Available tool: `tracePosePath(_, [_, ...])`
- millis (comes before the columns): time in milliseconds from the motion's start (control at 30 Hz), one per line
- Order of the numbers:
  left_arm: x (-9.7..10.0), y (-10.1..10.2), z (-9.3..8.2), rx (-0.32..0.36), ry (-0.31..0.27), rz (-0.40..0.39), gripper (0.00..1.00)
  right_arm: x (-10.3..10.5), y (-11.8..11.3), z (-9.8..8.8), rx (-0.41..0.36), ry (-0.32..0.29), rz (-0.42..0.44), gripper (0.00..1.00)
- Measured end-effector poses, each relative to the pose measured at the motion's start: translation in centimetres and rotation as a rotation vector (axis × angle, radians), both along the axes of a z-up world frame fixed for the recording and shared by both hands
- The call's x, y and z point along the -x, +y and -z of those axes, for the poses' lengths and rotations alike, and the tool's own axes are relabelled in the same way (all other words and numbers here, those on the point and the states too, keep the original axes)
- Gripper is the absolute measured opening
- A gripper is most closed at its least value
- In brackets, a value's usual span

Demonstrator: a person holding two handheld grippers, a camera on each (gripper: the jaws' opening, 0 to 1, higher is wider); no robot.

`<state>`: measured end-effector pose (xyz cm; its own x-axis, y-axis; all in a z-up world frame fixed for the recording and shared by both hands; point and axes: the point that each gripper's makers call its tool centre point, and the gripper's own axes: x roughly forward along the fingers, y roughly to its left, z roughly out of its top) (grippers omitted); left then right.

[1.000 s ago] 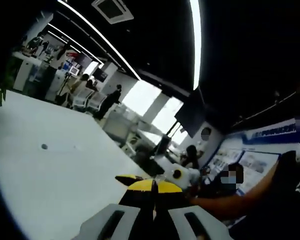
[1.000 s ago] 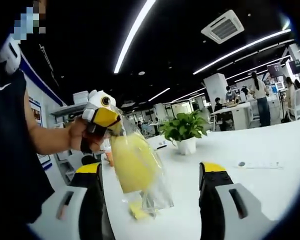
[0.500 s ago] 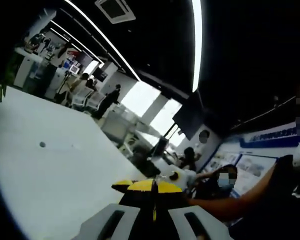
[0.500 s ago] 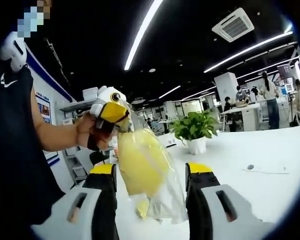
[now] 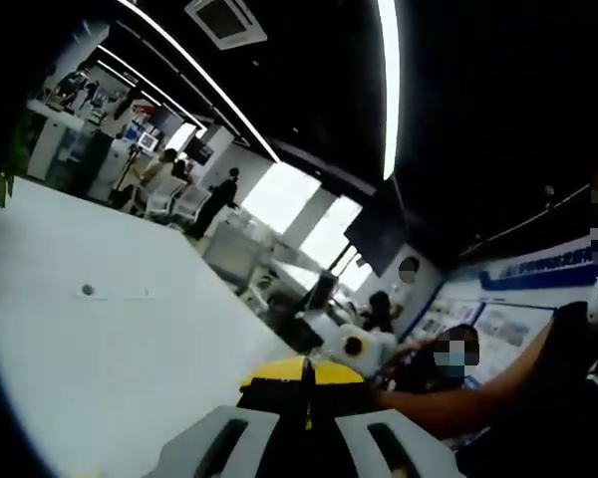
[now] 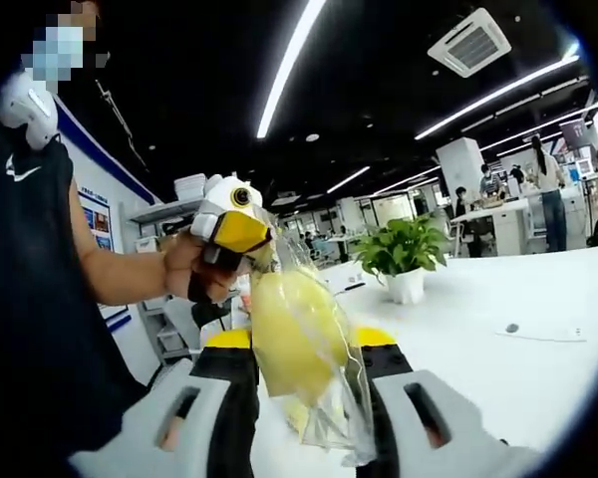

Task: Compare the silicone blocks by pressing each to a similar depth, holding the contact briefly, and releasing to observe deformation and rebound differences across the visible hardness samples.

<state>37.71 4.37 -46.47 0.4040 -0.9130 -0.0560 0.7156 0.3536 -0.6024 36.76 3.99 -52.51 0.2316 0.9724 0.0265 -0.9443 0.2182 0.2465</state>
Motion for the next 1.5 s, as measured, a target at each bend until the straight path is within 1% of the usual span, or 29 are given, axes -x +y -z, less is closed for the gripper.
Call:
tracePosePath(100, [0.1,0.5,0.5,-0.002,0.010,-0.006,0.00,0.3,0.4,0.5,0.007,0.021,-0.006,0.23])
tracePosePath(133, [0.2,0.7,0.7,-0.009,0.013,-0.007,0.00,0.5,0.6,0.7,0.010,0.057,-0.007,0.22])
tracePosePath(167, [0.2,0.8,0.9,-0.022,0.012,-0.009,0.00,0.9,0.7,1.1,0.015,0.107,-0.020,0.22])
tracePosePath(267, [0.5,1.3,1.7,-0.042,0.017,-0.002,0.00,1.5,1.1,1.6,0.034,0.116,-0.033,0.19])
tracePosePath(300, [0.5,1.4,1.9,-0.044,0.022,0.000,0.00,1.7,1.2,1.8,0.039,0.133,-0.040,0.18])
tracePosePath(367, [0.8,1.5,2.2,-0.057,0.019,-0.003,0.00,1.9,1.2,2.0,0.053,0.148,-0.041,0.16])
tracePosePath(400, [0.8,1.6,2.3,-0.061,0.019,-0.005,0.00,1.9,1.3,2.2,0.059,0.166,-0.048,0.15])
tracePosePath(467, [0.9,1.7,2.6,-0.059,0.027,-0.001,0.00,2.0,1.2,2.3,0.068,0.166,-0.048,0.13])
tracePosePath(533, [1.1,1.7,2.6,-0.040,0.034,0.011,0.00,2.1,1.2,2.3,0.080,0.166,-0.053,0.12])
tracePosePath(567, [1.2,1.8,2.6,-0.041,0.028,0.013,0.00,2.1,1.2,2.3,0.090,0.161,-0.052,0.11])
tracePosePath(600, [1.2,1.8,2.7,-0.053,0.007,0.016,0.00,2.2,1.2,2.3,0.119,0.139,-0.051,0.10])
tracePosePath(633, [1.3,1.8,2.8,-0.057,0.011,0.019,0.00,2.3,1.2,2.4,0.135,0.138,-0.058,0.10])
tracePosePath(700, [1.1,1.8,2.8,-0.064,-0.007,0.016,0.00,2.2,1.1,2.4,0.142,0.142,-0.060,0.09])
tracePosePath(767, [1.0,1.7,2.9,-0.069,-0.021,0.005,0.00,2.1,1.0,2.5,0.152,0.160,-0.065,0.08])
tracePosePath(833, [0.9,1.6,2.8,-0.074,-0.054,0.000,0.00,1.9,0.9,2.5,0.160,0.155,-0.058,0.07])
tracePosePath(900, [0.9,1.5,2.9,-0.075,-0.051,0.007,0.00,1.9,0.7,2.5,0.170,0.166,-0.069,0.06])
tracePosePath(967, [0.9,1.6,3.0,-0.077,-0.053,0.012,0.00,2.0,0.7,2.6,0.178,0.164,-0.074,0.05])
tracePosePath(1067, [0.9,1.6,3.3,-0.085,-0.042,0.024,0.00,1.9,0.6,2.8,0.205,0.153,-0.078,0.04])
tracePosePath(1100, [0.8,1.6,3.5,-0.091,-0.046,0.018,0.00,1.9,0.6,3.0,0.215,0.169,-0.084,0.03])
tracePosePath(1133, [0.6,1.6,3.7,-0.089,-0.036,0.008,0.00,1.8,0.6,3.1,0.218,0.195,-0.089,0.03])
tracePosePath(1167, [0.5,1.6,3.7,-0.083,-0.031,0.003,0.00,1.5,0.5,3.2,0.223,0.175,-0.075,0.03])
tracePosePath(1200, [0.5,1.5,3.7,-0.082,-0.053,0.003,0.00,1.2,0.5,3.2,0.227,0.154,-0.059,0.02])
tracePosePath(1233, [0.3,1.5,3.6,-0.095,-0.123,0.003,0.00,1.3,0.4,3.1,0.224,0.168,-0.064,0.02])
tracePosePath(1300, [0.4,1.5,3.5,-0.113,-0.166,0.007,0.00,1.2,0.4,3.1,0.227,0.172,-0.060,0.02])
tracePosePath(1333, [0.4,1.5,3.5,-0.106,-0.135,0.007,0.00,1.1,0.4,3.2,0.231,0.167,-0.061,0.02])
tracePosePath(1400, [0.5,1.6,3.5,-0.105,-0.139,0.016,0.00,1.3,0.4,3.1,0.229,0.170,-0.075,0.02])
tracePosePath(1433, [0.5,1.6,3.4,-0.101,-0.149,0.016,0.00,1.3,0.5,3.0,0.229,0.163,-0.076,0.02])
tracePosePath(1500, [0.4,1.7,3.3,-0.111,-0.201,0.004,0.00,1.3,0.6,3.0,0.227,0.164,-0.073,0.02])
